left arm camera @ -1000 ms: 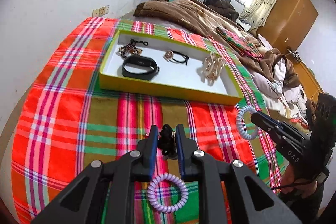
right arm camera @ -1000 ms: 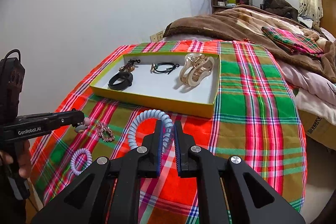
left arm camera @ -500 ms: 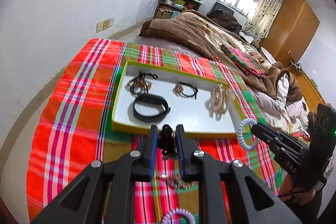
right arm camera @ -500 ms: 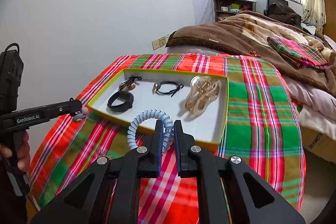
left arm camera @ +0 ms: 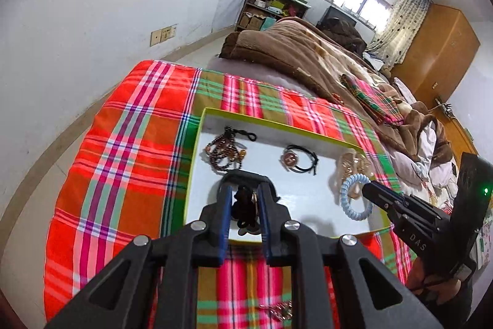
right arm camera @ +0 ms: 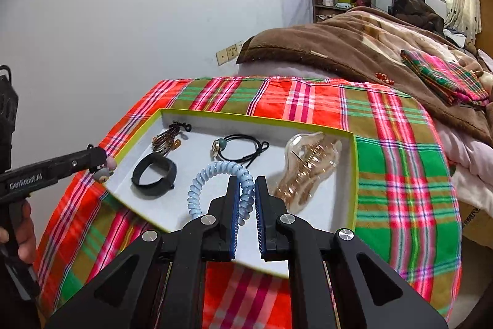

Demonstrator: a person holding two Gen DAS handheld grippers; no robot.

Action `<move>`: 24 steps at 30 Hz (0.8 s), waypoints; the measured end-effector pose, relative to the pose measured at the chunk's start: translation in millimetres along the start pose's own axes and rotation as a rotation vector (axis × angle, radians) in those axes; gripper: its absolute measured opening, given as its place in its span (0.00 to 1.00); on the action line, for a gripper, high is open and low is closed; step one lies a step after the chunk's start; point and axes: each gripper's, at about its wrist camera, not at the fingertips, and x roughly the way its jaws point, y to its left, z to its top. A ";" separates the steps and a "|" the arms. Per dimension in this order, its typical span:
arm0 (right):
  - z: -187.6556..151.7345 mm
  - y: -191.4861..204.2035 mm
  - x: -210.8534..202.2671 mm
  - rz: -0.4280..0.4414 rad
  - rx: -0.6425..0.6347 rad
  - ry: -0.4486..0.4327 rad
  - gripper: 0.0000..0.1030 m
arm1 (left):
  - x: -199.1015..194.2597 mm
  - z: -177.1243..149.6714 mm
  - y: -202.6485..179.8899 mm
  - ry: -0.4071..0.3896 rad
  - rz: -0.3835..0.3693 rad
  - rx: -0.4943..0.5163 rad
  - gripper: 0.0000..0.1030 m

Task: Organize jewelry
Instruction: 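Carry the blue coil and black hair clip over the yellow box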

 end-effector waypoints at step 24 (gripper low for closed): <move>11.4 12.5 64.6 -0.001 -0.011 0.095 0.10 | 25.6 -8.2 21.2 0.045 0.041 -0.014 0.17</move>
